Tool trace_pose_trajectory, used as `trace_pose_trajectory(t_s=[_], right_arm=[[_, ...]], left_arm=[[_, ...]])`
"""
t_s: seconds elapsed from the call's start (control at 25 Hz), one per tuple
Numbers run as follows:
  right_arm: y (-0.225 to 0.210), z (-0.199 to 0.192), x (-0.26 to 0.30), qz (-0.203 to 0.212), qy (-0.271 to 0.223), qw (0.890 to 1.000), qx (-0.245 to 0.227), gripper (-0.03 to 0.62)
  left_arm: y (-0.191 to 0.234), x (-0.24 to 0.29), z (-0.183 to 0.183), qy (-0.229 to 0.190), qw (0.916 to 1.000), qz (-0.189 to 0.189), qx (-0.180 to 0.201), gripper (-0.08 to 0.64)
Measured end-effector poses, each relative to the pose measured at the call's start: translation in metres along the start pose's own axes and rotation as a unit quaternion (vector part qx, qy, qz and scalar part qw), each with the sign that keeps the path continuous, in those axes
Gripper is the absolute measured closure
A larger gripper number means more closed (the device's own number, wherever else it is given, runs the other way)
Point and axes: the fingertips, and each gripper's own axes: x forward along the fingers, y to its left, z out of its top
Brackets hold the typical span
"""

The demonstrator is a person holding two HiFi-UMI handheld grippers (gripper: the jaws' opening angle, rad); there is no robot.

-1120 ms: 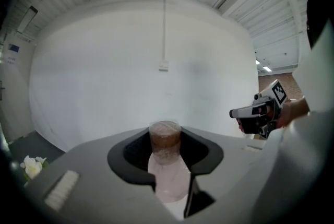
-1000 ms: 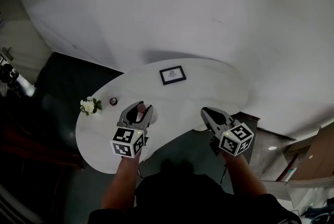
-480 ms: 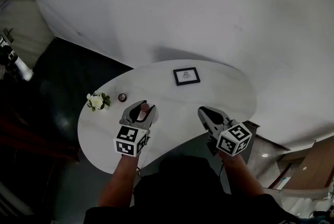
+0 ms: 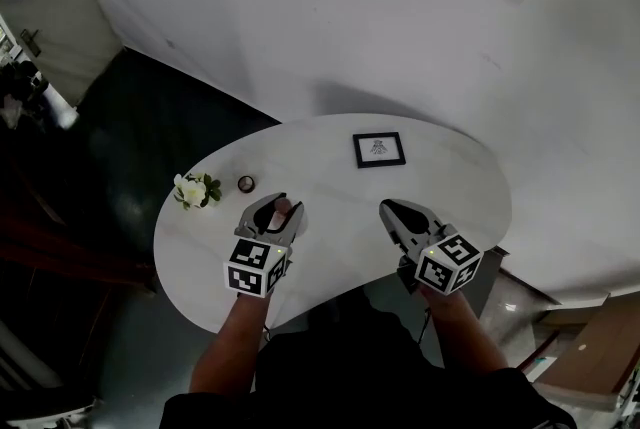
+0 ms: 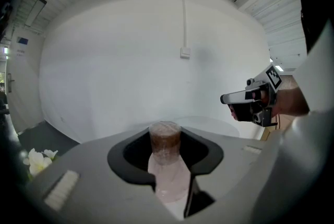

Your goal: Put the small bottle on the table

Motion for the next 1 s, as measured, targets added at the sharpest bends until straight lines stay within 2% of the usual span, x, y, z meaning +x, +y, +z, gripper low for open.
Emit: trace_pose_trajectory(t_s=[0.48,0.72,1.0], right_arm=[[-0.077,-0.014,0.020,-0.005,0.029,0.999,0.029,0.581],[-0.091,-0.029,0.025,-0.006,0.047,0.998,0.040,0.581],[-0.099,-0.051,0.032,-0.006,0.071,0.996,0.049,0.581]], left_arm=[[-0.004,0.095,-0.022,0.051,0.9985,-0.021,-0.003,0.414],[-0.010,0.134,-0.045,0.076,0.9965,-0.035,-0.003,0.413],[-0.014,0.159,-0.073,0.104,0.9931,-0.050,0.019,0.413]])
